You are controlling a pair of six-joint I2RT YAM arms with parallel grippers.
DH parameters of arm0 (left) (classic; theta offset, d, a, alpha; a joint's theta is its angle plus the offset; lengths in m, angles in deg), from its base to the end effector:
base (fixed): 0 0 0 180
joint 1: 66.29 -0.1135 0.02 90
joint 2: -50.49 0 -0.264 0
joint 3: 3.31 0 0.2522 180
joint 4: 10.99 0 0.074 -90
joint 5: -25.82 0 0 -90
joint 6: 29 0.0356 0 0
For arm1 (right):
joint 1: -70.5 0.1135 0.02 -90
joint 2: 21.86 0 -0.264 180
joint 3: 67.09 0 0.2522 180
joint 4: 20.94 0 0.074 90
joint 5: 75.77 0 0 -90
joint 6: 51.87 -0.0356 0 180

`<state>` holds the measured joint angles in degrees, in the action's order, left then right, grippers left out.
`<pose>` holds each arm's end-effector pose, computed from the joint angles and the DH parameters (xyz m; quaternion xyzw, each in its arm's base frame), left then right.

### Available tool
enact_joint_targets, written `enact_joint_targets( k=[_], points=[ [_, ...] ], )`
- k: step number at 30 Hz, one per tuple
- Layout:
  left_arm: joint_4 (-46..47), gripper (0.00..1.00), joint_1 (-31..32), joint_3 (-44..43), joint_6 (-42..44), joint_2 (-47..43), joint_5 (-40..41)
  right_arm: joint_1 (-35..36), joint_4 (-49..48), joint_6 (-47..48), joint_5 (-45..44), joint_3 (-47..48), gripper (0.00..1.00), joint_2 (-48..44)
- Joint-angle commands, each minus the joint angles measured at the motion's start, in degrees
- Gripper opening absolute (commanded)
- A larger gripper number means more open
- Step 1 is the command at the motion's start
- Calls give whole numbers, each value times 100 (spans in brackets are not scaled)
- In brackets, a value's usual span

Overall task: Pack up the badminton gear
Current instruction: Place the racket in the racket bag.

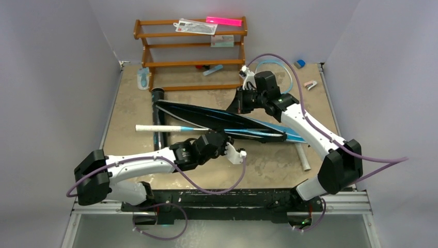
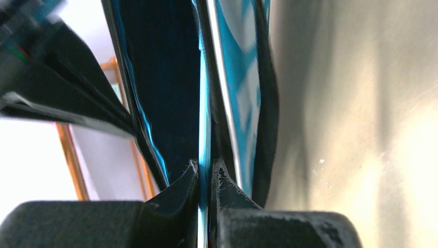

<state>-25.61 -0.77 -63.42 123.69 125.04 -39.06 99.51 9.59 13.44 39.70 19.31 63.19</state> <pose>0.1326 -0.2547 0.2535 0.7086 0.4666 0.1751 0.4994 0.2917 0.1793 0.3307 -0.1432 0.8364 0.3926 0.3546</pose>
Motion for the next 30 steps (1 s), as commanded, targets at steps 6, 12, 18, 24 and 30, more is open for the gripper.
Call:
enact_joint_targets(
  k=[6, 12, 18, 24, 30],
  points=[
    [267, 0, 64, -507, -43, 291, -1229, 47, -656, -205, 411, 302, 0, 56],
    [511, 0, -354, -560, -253, 353, -2350, 43, -532, -193, 313, 267, 0, -92],
    [-184, 0, -466, -1245, -1339, 900, -2682, 37, -485, -203, 116, 175, 0, -85],
    [1100, 0, -454, -629, -1133, 1091, -2839, 25, -587, -288, 405, 214, 0, 2],
    [1651, 0, -1051, -446, -1050, 1207, -4142, 17, -535, -289, 503, 201, 0, -53]
  ],
)
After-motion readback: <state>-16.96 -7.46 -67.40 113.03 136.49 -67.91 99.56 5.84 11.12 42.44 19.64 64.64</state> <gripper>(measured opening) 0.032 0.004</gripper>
